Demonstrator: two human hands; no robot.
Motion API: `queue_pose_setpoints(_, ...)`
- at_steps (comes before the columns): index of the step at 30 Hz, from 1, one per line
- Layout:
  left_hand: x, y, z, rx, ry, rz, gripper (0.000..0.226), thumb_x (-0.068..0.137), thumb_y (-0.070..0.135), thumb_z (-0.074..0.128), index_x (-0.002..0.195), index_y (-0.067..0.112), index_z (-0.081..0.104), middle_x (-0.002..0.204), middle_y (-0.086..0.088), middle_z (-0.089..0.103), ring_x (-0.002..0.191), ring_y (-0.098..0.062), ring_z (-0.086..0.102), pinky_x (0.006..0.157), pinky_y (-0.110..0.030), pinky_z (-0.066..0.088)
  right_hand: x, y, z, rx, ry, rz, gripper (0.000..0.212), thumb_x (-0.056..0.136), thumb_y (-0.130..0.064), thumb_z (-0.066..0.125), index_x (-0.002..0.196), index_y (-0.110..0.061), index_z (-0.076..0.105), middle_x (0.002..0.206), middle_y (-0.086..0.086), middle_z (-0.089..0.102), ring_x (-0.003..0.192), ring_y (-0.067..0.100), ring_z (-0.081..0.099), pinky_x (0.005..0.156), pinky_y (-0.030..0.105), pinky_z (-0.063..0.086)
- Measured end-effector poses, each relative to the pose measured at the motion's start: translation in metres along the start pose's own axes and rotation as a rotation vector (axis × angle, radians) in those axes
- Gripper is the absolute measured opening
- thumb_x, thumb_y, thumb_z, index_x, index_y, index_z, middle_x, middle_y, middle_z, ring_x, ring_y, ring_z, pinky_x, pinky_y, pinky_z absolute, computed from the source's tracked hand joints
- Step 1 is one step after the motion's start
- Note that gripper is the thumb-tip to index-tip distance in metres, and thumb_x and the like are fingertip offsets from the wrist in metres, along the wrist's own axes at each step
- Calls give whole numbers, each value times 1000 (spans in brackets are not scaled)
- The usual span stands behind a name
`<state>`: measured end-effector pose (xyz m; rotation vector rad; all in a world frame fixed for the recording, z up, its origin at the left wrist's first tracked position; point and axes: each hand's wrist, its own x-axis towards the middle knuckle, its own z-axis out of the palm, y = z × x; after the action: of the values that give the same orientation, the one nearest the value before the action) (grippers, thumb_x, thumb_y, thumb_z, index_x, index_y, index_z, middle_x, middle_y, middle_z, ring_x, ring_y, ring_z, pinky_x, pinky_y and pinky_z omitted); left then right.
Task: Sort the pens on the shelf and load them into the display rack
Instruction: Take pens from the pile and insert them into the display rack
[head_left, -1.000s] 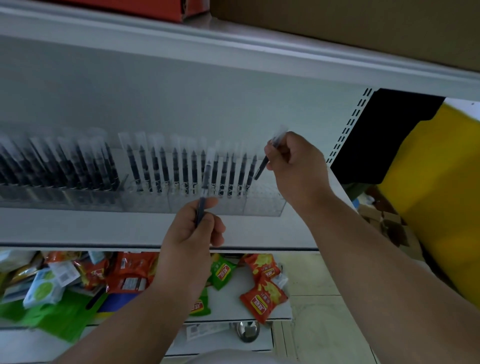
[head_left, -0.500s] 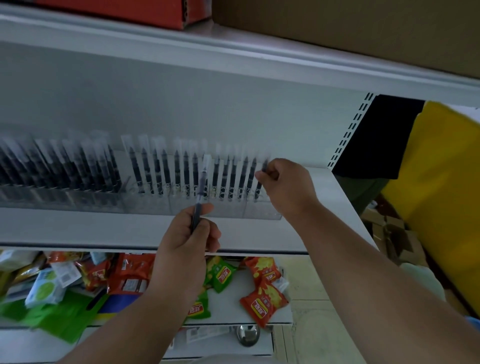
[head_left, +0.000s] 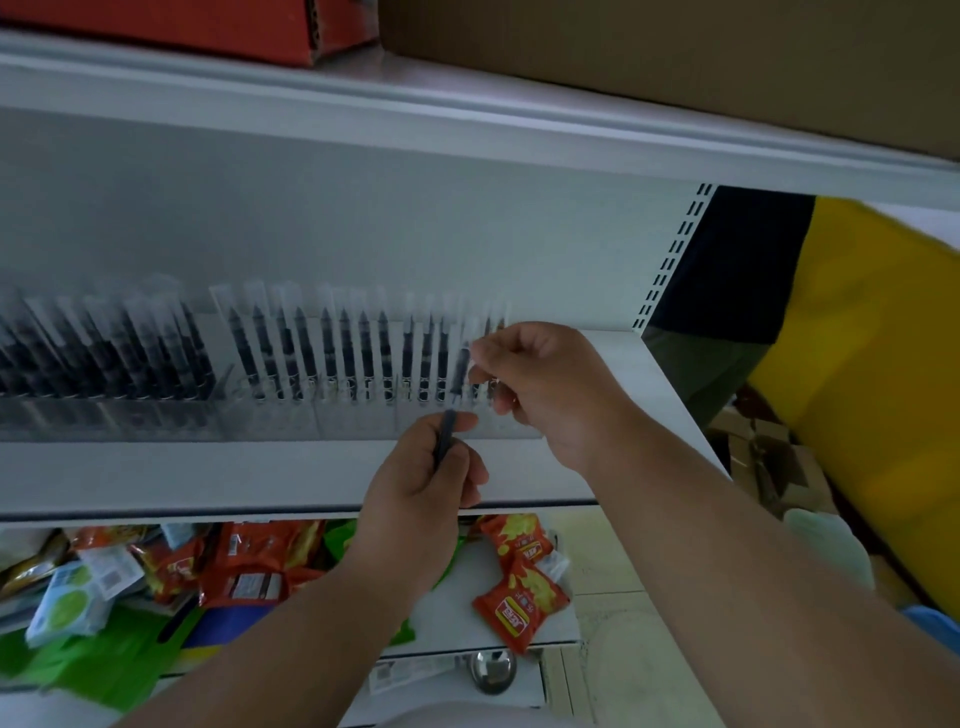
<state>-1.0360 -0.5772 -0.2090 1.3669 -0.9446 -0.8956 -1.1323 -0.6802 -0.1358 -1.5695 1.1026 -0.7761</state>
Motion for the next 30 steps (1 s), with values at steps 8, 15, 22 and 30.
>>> queue_pose_setpoints(8,7,2,-7,373,-41,139,21,101,21,46,109,39,54,84,15,61,75,-7,58,64,-10,44,3,-1,-16,6,208,-72,17,92,-27,66,82,-14,67,78,7,73,56,12,61,54,30,45)
queue_pose_setpoints(15,26,4,-30,810,104,485,32,97,22,47,125,16,59,103,8,59,96,-9,54,86,-22,44,16,-6,-38,-239,475,-318,15,93,-32,64,85,-19,65,72,-8,70,68,5,68,73,33,58)
queue_pose_setpoints(22,41,-22,-33,1112,41,538,44,89,25,49,129,11,60,125,-6,58,118,-25,51,103,-42,41,27,2,-26,-346,435,-407,14,93,-33,63,88,-20,62,78,-7,68,75,9,66,75,35,57)
queue_pose_setpoints(30,43,-27,-35,1125,55,592,47,86,21,48,130,10,61,126,-6,59,119,-25,50,106,-39,38,36,17,-18,-474,364,-365,21,91,-32,66,82,-15,58,75,-2,66,71,15,63,66,32,54)
